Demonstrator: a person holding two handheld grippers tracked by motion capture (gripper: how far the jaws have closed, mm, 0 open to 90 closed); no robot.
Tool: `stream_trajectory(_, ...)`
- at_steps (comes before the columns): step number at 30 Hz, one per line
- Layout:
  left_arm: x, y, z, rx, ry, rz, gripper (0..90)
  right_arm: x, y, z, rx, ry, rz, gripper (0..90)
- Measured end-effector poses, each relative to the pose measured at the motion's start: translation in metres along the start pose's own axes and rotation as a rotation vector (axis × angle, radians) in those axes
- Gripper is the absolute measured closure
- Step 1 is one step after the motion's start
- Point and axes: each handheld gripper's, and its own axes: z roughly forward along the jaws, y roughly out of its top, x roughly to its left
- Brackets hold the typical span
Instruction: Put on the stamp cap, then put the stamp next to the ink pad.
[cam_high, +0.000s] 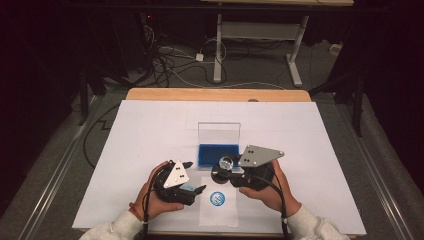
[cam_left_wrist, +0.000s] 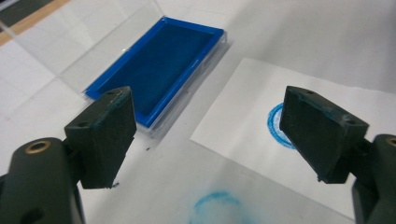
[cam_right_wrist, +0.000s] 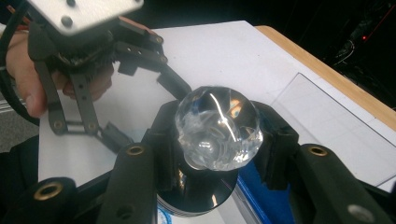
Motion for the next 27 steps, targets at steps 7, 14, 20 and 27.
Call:
stream_trajectory(7, 0.013, -0.010, -0.016, 0.017, 0.060, -0.013, 18.4, -0.006, 0.000, -0.006, 0.003, -0.026, 0.001, 57.2)
stream_trajectory(14, 0.022, -0.024, -0.035, 0.005, 0.094, -0.026, 18.0, -0.013, 0.000, -0.015, -0.009, -0.049, 0.010, 57.2)
stream_trajectory(20, 0.025, -0.040, -0.045, 0.027, 0.114, -0.035, 17.4, -0.019, -0.002, -0.020, -0.008, -0.073, 0.023, 57.2)
stream_trajectory(27, 0.025, -0.054, -0.052, 0.068, 0.137, -0.036, 17.4, -0.025, -0.001, -0.027, -0.010, -0.107, 0.025, 57.2)
